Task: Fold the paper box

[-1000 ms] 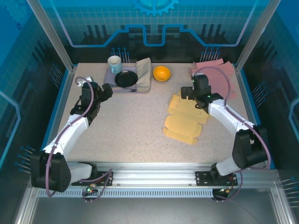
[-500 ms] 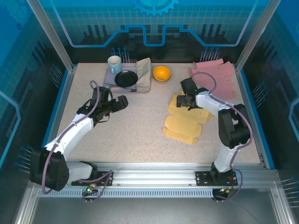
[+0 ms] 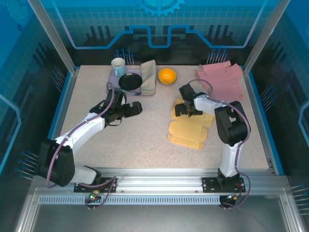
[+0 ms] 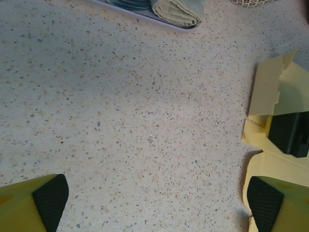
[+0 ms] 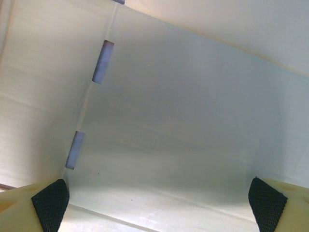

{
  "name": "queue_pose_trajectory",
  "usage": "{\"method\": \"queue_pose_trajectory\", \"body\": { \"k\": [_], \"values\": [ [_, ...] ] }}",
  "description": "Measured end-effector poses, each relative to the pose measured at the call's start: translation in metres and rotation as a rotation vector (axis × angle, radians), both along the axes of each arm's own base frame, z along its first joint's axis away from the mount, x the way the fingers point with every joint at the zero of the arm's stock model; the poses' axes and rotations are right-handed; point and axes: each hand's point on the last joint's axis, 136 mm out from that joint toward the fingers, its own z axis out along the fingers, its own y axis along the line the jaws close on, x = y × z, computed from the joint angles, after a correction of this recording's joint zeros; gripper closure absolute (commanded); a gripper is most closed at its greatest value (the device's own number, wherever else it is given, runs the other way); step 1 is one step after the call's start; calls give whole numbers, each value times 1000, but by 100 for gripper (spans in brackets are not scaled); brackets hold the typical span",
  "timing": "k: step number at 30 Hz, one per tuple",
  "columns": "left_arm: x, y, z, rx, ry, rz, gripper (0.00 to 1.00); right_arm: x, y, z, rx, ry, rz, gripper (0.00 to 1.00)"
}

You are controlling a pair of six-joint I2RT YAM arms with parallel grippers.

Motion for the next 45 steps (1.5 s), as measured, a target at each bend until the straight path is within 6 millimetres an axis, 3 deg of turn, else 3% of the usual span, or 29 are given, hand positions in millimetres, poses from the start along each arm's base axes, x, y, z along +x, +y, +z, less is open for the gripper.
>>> {"method": "queue_pose_trajectory", "body": {
  "k": [7,12,15,19,26,31,37,45],
  "values": [
    [-2,-15,-1,-9,-4,-39,1,-24,58,-3,43,14,213,0],
    [-7,-27,-11,-2,21,-74,1,-52,71,2,88,31,272,0],
    [-9,-37,-18,-2,42,-96,1,-61,70,17,118,21,281,0],
    [-10,-52,-20,-16,62,-118,1,-58,73,64,172,-83,290,0],
    [-8,-90,-20,-31,73,-182,1,-70,52,164,236,-375,295,0],
    [-4,-103,-33,-35,112,-183,1,-94,21,204,235,-563,261,2],
    [-3,-125,-49,-33,158,-195,1,-113,-3,201,185,-644,253,3],
    [-5,-153,-68,-33,206,-209,2,-119,-15,200,156,-671,227,4]
  ]
}}
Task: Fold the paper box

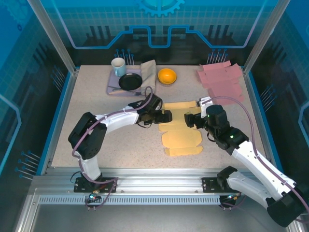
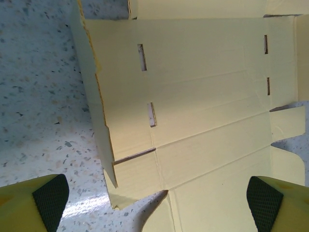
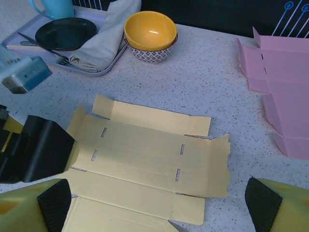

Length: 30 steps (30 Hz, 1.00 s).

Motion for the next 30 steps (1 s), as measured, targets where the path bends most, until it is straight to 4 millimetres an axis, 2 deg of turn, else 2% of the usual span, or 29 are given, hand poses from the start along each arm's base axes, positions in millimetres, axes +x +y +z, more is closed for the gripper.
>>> {"method": "queue_pose_trajectory", "body": {
  "k": [10,16,20,22,24,30],
  "values": [
    [2,2,-30,39,64,45,5,-3,-2,-11,11,22,-8,4],
    [9,0,-34,57,71,55,8,-4,-1,-16,20,27,-6,4],
    [15,0,-37,77,62,65,15,-4,1,-16,27,28,-1,4],
    [16,2,-38,94,60,68,22,-4,3,-16,35,31,6,5],
    [16,5,-39,110,56,72,32,-3,4,-17,38,34,11,5],
    [22,14,-38,169,19,69,70,-3,8,-18,52,42,22,6]
  ]
}}
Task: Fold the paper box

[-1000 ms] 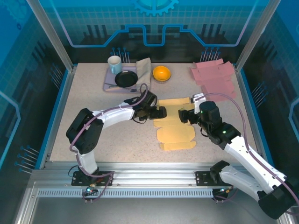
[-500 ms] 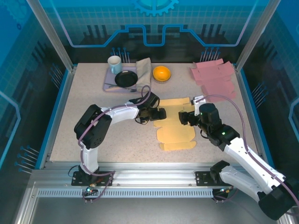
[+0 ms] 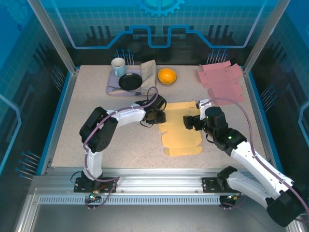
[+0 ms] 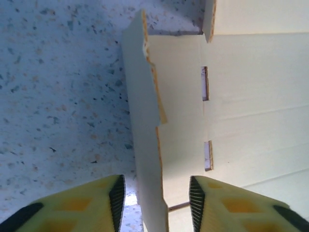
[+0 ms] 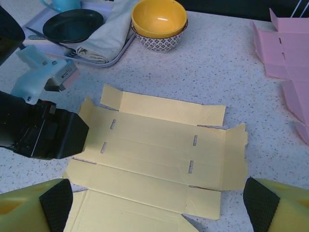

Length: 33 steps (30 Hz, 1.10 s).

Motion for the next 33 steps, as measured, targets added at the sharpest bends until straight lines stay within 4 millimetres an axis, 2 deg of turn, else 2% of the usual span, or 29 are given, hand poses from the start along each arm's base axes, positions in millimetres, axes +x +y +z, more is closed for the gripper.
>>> {"method": "queue_pose_trajectory", "body": {
  "k": [3,4,8,11,12,14,15,19,20,22,23,24,28,33],
  "values": [
    [4,2,3,22,-20,-10,88,1,2,-2,2,6,7,6],
    [6,2,6,30,-31,-16,99,1,2,-3,2,10,8,7],
    [17,2,18,58,-86,-35,100,3,6,-9,-4,34,23,6],
    [24,7,32,99,-148,-68,100,10,7,-3,-6,38,15,10],
    [26,9,42,109,-180,-85,100,14,6,4,-4,30,9,13],
    [28,12,69,120,-260,-121,100,24,1,19,2,0,1,25],
    [28,14,88,120,-316,-149,100,30,-1,29,12,-22,1,29],
    [14,27,166,99,-547,-241,100,56,-8,63,34,-82,33,34],
    [8,31,183,95,-600,-259,100,63,-7,71,33,-95,57,36],
    [-3,40,211,91,-702,-290,100,78,-1,87,20,-126,143,47],
    [-8,43,218,92,-734,-302,100,83,4,94,5,-144,198,47],
    [-14,46,226,92,-772,-320,100,89,10,101,-16,-165,257,54],
    [-33,55,233,99,-854,-384,100,97,40,112,-143,-276,540,60],
    [-52,65,236,109,-928,-426,100,87,65,97,-300,-374,861,59]
  ]
}}
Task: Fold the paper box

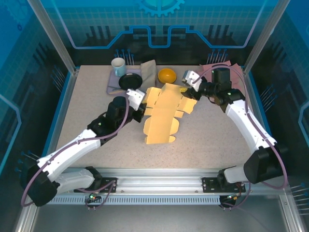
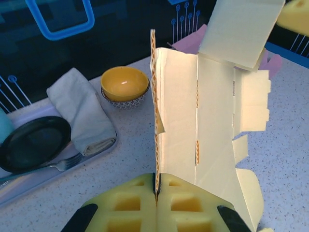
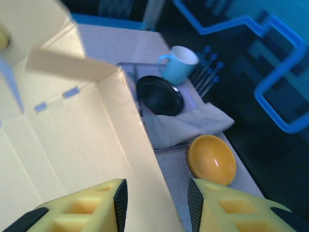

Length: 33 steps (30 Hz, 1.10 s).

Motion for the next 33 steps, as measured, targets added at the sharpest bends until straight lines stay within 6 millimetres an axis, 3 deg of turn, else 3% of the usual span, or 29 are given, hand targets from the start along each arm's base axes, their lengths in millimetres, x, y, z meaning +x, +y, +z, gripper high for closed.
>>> {"method": "queue_pose_trajectory", "body": {
  "k": [8,14,23,28,33],
  "values": [
    [-11,3,24,-21,-100,-38,100,-11,5,5,-117,-98,198,58],
    [-11,3,23,-11,-114,-44,100,-15,-2,-3,-162,-95,213,55],
    [-12,2,22,-13,-112,-52,100,1,-24,-2,-202,-104,130,55],
    [-13,-1,22,-21,-117,-67,100,13,-26,3,-207,-115,125,55],
    [-13,-2,22,-24,-116,-74,100,17,-23,-11,-218,-75,154,56]
  ]
}}
